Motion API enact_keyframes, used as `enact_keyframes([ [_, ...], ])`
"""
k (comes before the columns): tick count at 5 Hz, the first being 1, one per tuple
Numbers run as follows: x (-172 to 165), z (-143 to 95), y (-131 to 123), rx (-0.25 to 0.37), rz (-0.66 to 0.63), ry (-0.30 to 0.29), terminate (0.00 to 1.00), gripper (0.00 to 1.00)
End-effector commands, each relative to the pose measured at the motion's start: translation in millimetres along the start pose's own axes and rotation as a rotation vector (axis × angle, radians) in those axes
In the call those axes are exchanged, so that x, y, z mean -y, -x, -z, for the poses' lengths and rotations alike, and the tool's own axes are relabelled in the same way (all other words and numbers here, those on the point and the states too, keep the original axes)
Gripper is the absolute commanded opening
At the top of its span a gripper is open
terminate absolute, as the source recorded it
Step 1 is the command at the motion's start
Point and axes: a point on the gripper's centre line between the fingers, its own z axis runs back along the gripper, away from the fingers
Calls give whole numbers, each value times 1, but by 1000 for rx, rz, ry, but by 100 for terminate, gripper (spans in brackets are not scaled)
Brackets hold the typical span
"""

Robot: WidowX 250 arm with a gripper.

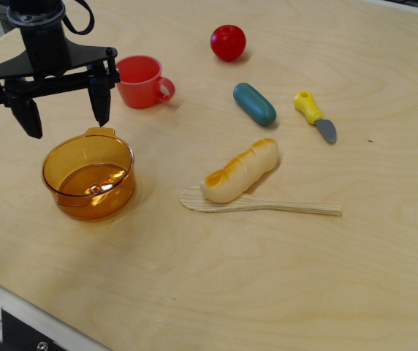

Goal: Put cucumber in cup

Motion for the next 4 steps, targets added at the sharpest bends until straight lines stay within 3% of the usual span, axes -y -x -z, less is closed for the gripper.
enact_keyframes([
  [1,0,0,0,0,0,0,0,100],
  [2,18,-16,-1,46,-59,-13,0,100],
  [4,67,-14,-5,33,-147,-9,0,100],
])
